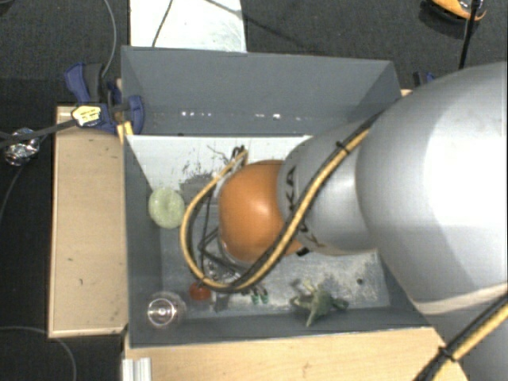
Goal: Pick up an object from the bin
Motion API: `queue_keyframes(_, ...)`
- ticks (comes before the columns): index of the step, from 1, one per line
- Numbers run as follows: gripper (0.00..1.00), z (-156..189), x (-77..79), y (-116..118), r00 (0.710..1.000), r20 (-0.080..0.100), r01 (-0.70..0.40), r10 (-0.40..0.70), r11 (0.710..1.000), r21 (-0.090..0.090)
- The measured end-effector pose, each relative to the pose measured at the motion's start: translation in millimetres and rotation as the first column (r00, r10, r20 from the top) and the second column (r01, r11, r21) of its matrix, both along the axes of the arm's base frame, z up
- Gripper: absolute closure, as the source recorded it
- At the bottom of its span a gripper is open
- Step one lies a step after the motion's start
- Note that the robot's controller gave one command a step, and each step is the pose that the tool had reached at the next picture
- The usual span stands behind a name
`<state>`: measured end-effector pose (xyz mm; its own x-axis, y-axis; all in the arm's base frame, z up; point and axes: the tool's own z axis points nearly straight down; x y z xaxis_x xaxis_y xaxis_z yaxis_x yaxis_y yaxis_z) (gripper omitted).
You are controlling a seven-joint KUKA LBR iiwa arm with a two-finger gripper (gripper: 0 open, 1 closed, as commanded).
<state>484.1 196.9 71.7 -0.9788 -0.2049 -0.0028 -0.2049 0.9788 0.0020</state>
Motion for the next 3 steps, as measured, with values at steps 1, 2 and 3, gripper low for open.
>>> queue_keyframes(1, 1.00, -0.2, 1.0, -16.0, 0.996, 0.000, -0.087, 0.087, 0.996, 0.000)
queue_keyframes(2, 1.00, -0.2, 1.2, -20.4, 0.994, -0.001, -0.111, 0.111, 0.994, 0.000)
queue_keyframes(3, 1.00, -0.2, 1.4, -21.1, 0.993, -0.001, -0.114, 0.114, 0.993, 0.000)
